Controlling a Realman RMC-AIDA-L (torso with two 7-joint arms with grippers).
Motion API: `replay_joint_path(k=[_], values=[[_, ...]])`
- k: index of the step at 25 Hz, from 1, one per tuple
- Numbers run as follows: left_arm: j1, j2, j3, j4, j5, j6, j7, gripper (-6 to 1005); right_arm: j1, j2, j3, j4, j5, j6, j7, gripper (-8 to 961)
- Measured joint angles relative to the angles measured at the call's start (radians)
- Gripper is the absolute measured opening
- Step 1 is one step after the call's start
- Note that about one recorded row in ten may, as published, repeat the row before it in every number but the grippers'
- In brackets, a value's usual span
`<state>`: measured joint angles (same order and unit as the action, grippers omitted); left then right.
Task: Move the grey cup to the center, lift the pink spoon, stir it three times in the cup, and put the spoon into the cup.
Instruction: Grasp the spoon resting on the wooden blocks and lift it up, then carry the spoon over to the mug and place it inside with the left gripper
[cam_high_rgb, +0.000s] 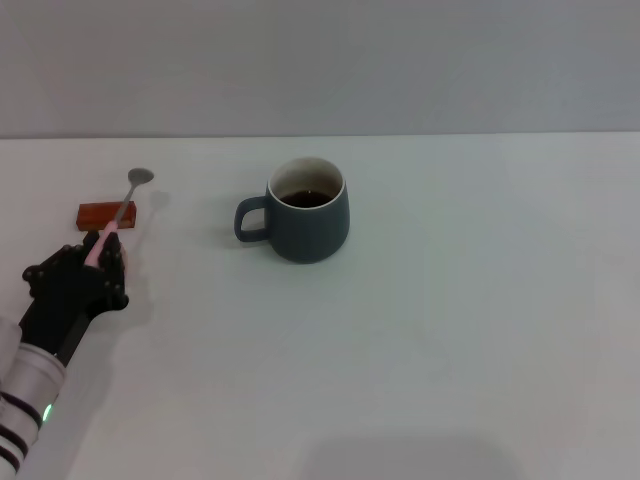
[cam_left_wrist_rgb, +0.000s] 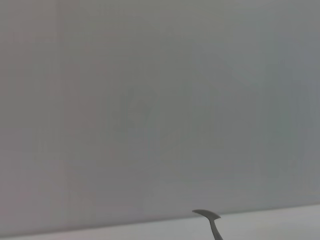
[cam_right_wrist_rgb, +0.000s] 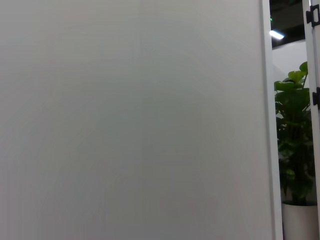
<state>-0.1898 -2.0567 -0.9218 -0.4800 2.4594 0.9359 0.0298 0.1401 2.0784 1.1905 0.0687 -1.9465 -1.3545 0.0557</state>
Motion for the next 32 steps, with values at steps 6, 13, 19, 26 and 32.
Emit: replay_joint_path(k=[6, 13, 19, 26, 32], values=[[0.008, 0.048, -0.008, -0.129, 0.035, -0.075, 0.005, 169, 0.000, 0.000, 0.002, 0.000, 0.000, 0.001, 0.004, 819], [0.099, 0.180, -0.106, -0.570, 0.121, -0.458, 0.081, 169, 0.001, 0.000, 0.002, 0.002, 0.000, 0.002, 0.006, 819], [0.177, 0.188, -0.227, -0.869, 0.299, -0.762, 0.081, 169, 0.003, 0.000, 0.003, 0.007, 0.000, 0.002, 0.006, 819], [0.178, 0.190, -0.285, -1.211, 0.349, -1.182, 0.236, 170, 0.004, 0.000, 0.006, 0.008, 0.000, 0.003, 0.007, 819], [0.137, 0.116, -0.355, -1.305, 0.340, -1.415, 0.423, 170, 0.004, 0.001, 0.012, 0.008, 0.000, 0.013, 0.007, 820]])
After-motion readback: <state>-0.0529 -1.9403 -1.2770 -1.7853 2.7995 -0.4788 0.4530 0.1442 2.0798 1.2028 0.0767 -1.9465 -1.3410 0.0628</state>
